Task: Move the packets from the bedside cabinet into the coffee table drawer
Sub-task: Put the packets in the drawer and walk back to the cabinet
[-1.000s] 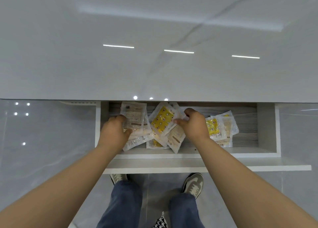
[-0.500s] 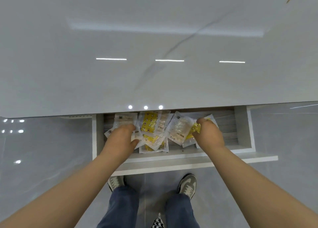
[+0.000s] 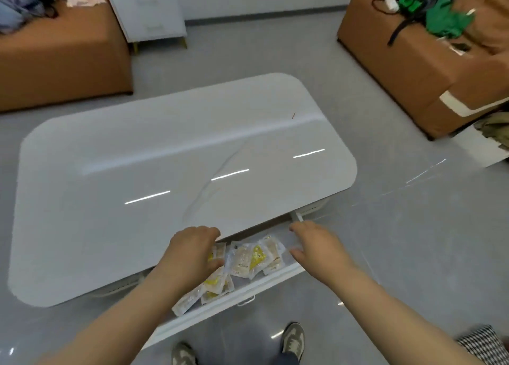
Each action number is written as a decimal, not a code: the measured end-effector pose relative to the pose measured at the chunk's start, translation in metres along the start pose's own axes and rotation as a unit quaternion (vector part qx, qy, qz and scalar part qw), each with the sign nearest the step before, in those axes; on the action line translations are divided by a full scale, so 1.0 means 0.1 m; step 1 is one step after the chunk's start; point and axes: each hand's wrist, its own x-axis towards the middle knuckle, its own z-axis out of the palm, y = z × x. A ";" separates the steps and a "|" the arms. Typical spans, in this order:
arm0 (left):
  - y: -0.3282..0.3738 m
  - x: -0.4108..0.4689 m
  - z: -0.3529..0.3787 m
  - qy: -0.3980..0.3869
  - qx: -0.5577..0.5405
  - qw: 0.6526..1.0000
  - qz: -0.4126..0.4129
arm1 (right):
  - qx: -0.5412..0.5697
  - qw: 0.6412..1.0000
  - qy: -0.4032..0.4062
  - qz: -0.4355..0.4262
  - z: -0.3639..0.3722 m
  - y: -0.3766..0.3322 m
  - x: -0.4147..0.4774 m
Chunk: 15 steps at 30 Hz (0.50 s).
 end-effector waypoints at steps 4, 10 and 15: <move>0.67 -0.21 -0.82 0.060 -0.002 0.997 0.057 | 0.003 0.998 0.059 0.020 -0.90 0.23 -0.58; 1.83 -0.40 -1.79 0.149 0.023 0.979 0.134 | 0.003 0.986 0.164 0.038 -2.15 0.83 -1.41; 2.86 -0.46 -2.36 0.231 0.030 0.954 0.191 | -0.001 0.962 0.270 0.043 -3.07 1.43 -2.05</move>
